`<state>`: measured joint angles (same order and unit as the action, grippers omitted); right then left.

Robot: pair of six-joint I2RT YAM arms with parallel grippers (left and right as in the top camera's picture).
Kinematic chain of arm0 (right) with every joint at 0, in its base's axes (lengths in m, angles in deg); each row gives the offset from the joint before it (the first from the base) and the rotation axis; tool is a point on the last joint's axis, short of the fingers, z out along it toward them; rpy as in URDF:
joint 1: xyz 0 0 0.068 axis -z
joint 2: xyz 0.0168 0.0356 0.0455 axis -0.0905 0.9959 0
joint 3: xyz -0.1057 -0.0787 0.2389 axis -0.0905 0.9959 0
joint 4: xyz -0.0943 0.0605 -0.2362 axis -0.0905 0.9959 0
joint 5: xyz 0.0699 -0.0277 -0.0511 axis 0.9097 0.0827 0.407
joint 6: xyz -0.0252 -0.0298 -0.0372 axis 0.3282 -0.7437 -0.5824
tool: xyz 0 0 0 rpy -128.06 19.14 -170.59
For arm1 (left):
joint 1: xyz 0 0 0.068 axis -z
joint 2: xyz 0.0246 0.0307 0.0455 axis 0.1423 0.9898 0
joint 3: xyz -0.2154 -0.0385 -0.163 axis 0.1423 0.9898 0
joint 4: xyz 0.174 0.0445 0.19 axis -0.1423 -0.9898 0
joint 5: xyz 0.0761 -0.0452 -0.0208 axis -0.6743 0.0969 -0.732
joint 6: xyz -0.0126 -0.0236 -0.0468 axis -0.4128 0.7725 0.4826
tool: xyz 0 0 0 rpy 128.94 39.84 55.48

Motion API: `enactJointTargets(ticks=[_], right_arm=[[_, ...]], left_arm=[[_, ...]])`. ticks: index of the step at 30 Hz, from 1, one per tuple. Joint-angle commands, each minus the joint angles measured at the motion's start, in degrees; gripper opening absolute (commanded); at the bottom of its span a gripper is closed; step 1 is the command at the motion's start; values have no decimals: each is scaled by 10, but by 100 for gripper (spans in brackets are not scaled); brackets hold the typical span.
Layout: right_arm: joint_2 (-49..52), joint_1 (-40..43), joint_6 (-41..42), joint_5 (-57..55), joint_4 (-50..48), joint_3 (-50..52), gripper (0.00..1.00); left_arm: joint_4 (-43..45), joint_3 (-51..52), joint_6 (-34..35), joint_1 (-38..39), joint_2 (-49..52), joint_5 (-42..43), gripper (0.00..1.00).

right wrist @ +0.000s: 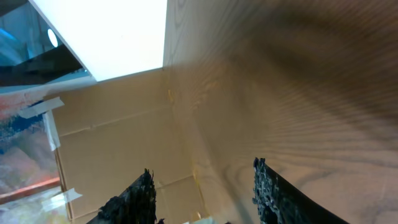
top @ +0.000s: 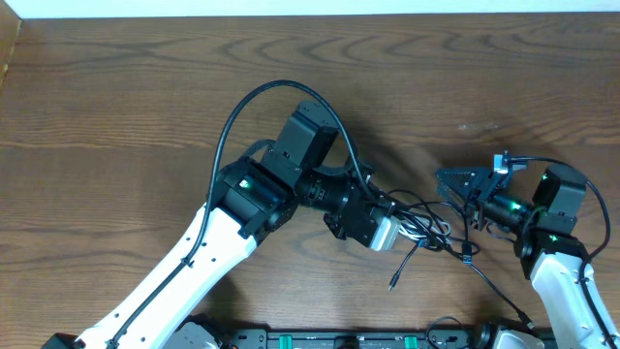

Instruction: Untangle cables

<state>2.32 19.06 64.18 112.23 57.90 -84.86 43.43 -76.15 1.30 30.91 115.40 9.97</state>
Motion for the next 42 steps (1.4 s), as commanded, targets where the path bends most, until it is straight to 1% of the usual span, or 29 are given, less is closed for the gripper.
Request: enactJointTargets(ticks=[1,6,8,10,12,15,17,18,20,24,26,28,32,33,37,42], right_arm=[[0,-9,29,2,-2,-4,48],[0,-9,28,2,-2,-4,47],[0,-9,19,-2,-2,-4,47],[0,-9,-3,-4,-2,-4,47],[0,-9,-29,-10,-4,-4,47],[0,-9,-127,-17,-26,-4,48],[0,-9,-184,-18,-39,-4,45],[0,-8,-198,-21,-46,-4,46],[0,-8,-222,-31,-72,-4,46],[0,-8,-229,-31,-133,-4,50],[0,-8,-229,-23,-150,-4,50],[0,-8,-236,-24,-154,-4,50],[0,-8,-280,-64,-154,-4,49],[0,-8,-287,-91,-156,-4,46],[0,-6,-290,-171,-173,-4,46],[0,-4,-342,-178,-220,-4,49]], left_arm=[[3,0,2,-2,-2,17,7],[5,0,2,-2,-2,-90,7],[15,0,3,-2,-2,-110,7],[29,0,16,-2,-2,-110,7],[51,0,54,-3,-2,-110,8],[77,0,112,-8,-2,-118,7],[95,0,167,-15,-2,-123,7],[103,0,194,-20,-2,-123,8],[107,0,225,-28,-2,-120,8],[108,0,265,-45,-3,-84,7],[110,0,277,-56,-3,-68,7],[120,0,303,-70,-3,-47,8],[157,0,369,-108,-3,44,8],[166,0,384,-122,-3,76,7],[172,0,415,-164,-3,167,7],[172,0,451,-207,-3,222,8]])
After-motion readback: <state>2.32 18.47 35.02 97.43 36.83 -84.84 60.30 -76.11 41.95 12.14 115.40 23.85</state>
